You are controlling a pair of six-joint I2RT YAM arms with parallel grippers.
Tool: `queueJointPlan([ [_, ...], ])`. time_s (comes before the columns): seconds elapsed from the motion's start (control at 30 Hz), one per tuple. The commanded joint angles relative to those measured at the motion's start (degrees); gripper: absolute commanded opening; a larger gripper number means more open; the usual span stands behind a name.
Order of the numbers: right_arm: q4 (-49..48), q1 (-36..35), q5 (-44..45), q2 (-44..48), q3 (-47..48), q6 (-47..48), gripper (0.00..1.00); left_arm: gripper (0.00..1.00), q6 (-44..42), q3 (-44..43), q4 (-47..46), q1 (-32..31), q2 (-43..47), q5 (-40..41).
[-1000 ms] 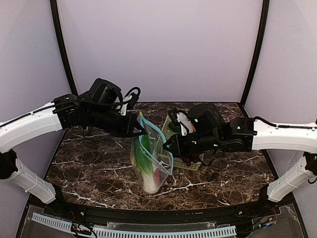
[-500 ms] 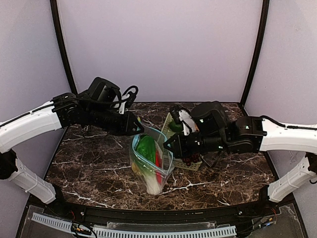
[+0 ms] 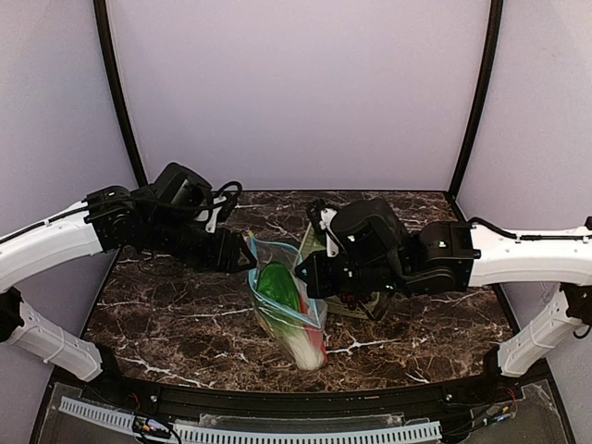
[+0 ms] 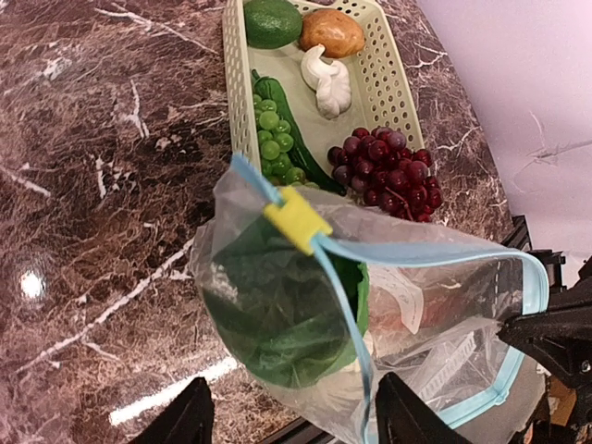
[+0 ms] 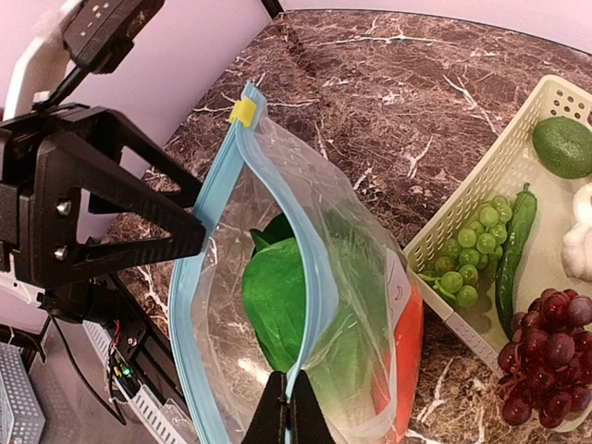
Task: Place the food in the zip-top bag and seal the zipper
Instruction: Adjust the zipper food storage bag at the center of the board.
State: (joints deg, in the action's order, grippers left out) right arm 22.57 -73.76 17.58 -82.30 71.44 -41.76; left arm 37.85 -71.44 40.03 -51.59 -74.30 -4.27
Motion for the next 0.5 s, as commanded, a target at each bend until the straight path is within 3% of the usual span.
queueJointPlan([
  [0.0, 0.35, -0.28, 3.23, -1.34, 2.51, -0.95, 0.00, 0.65, 2.22, 3.43, 1.18, 0.00, 4.27, -1.79],
  [0.23, 1.07, -0.30, 3.69, -3.11, 3.85, -0.67, 0.00, 0.69, 5.31, 6.77, -3.79, -0.53, 5.68, -7.23],
  [0.3, 1.08, -0.31, 3.70, -3.53, 4.03, -0.49, 0.00, 0.62, 5.47, 7.07, -4.43, -0.72, 5.43, -8.76],
  [0.37, 1.09, -0.34, 3.76, -3.88, 4.21, -0.24, 0.00, 0.46, 5.85, 7.51, -5.12, -0.92, 5.32, -9.78],
  [0.47, 1.38, -0.34, 3.72, -4.16, 4.41, -0.08, 0.00, 0.40, 6.42, 8.02, -5.61, -1.14, 5.51, -10.79],
])
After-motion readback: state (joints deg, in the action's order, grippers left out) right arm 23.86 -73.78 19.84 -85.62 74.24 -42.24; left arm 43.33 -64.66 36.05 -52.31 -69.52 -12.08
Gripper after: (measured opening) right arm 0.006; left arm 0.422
